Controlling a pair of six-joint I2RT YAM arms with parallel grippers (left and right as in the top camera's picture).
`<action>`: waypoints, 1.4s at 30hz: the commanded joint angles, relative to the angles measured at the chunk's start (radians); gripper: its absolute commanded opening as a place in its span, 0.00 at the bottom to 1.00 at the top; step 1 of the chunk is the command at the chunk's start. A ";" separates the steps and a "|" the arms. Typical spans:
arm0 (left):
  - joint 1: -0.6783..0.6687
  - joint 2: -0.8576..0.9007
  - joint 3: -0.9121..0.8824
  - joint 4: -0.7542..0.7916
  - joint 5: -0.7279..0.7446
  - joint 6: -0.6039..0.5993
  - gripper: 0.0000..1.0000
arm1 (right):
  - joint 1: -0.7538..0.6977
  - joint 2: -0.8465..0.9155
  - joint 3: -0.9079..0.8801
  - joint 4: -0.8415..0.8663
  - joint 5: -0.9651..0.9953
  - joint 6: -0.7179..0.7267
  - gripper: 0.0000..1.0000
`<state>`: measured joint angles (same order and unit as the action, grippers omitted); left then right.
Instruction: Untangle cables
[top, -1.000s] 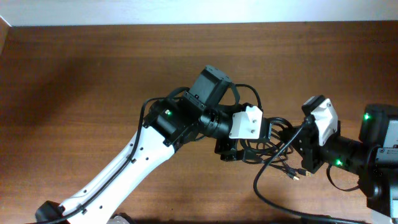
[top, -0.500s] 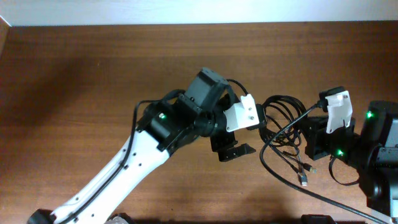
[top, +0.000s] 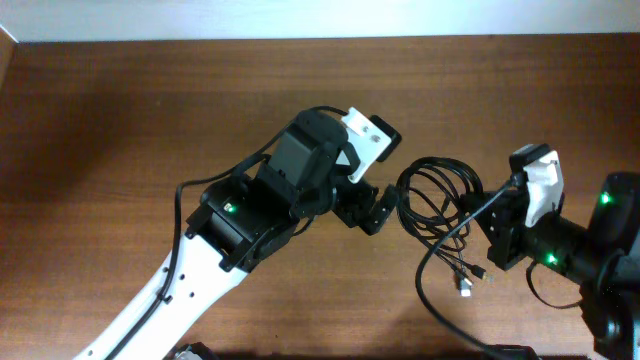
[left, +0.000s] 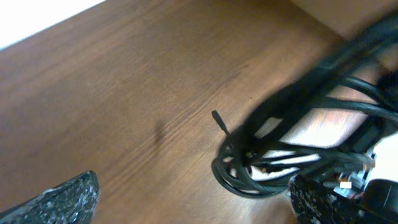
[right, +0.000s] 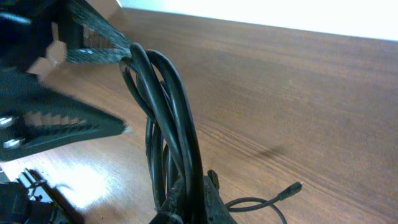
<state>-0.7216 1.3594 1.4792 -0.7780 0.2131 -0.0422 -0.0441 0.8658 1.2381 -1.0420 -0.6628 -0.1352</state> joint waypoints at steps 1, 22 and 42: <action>-0.002 0.007 0.010 0.000 -0.038 -0.177 0.99 | -0.002 -0.045 0.019 0.023 -0.049 -0.010 0.04; -0.004 0.099 0.010 -0.117 0.017 -0.203 0.93 | -0.002 -0.079 0.020 0.157 -0.071 0.066 0.04; -0.004 0.099 0.010 0.192 0.375 0.128 0.57 | -0.002 -0.079 0.020 0.058 -0.070 0.061 0.04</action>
<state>-0.7261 1.4525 1.4792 -0.6186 0.5549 -0.0032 -0.0441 0.7956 1.2381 -0.9691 -0.7094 -0.0780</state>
